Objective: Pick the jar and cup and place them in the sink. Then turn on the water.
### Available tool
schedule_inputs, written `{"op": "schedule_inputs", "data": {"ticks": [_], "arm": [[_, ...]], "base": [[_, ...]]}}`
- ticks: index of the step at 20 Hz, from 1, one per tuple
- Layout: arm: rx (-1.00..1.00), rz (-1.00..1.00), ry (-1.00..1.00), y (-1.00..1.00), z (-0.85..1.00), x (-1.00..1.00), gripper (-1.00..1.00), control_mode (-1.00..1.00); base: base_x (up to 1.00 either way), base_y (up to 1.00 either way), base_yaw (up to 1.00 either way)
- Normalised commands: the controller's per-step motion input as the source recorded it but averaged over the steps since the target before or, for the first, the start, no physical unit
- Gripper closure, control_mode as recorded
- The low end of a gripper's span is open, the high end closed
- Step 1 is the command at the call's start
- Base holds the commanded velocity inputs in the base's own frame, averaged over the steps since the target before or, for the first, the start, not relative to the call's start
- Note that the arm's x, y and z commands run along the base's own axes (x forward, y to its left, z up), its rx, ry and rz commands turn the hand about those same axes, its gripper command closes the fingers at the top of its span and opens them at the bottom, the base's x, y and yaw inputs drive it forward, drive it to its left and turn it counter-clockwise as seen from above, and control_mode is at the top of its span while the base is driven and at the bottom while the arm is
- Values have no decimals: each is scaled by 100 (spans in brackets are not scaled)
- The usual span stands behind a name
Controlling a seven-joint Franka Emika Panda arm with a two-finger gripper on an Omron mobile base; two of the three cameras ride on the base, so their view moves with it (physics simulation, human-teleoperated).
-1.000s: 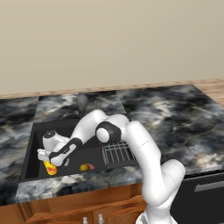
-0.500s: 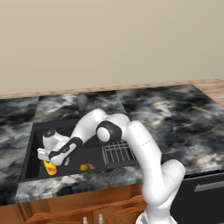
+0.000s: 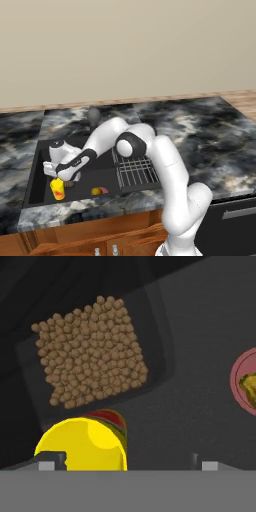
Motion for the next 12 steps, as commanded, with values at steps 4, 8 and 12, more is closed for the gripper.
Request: {"op": "schedule_inputs", "data": {"ticks": [4,8,12], "arm": [[0,0,0,-17,39,0,-100,-100],[0,0,0,-21,40,0,-100,-100],[0,0,0,-23,41,0,-100,-100]], "base": [[0,0,0],[0,0,0],[0,0,0]]}}
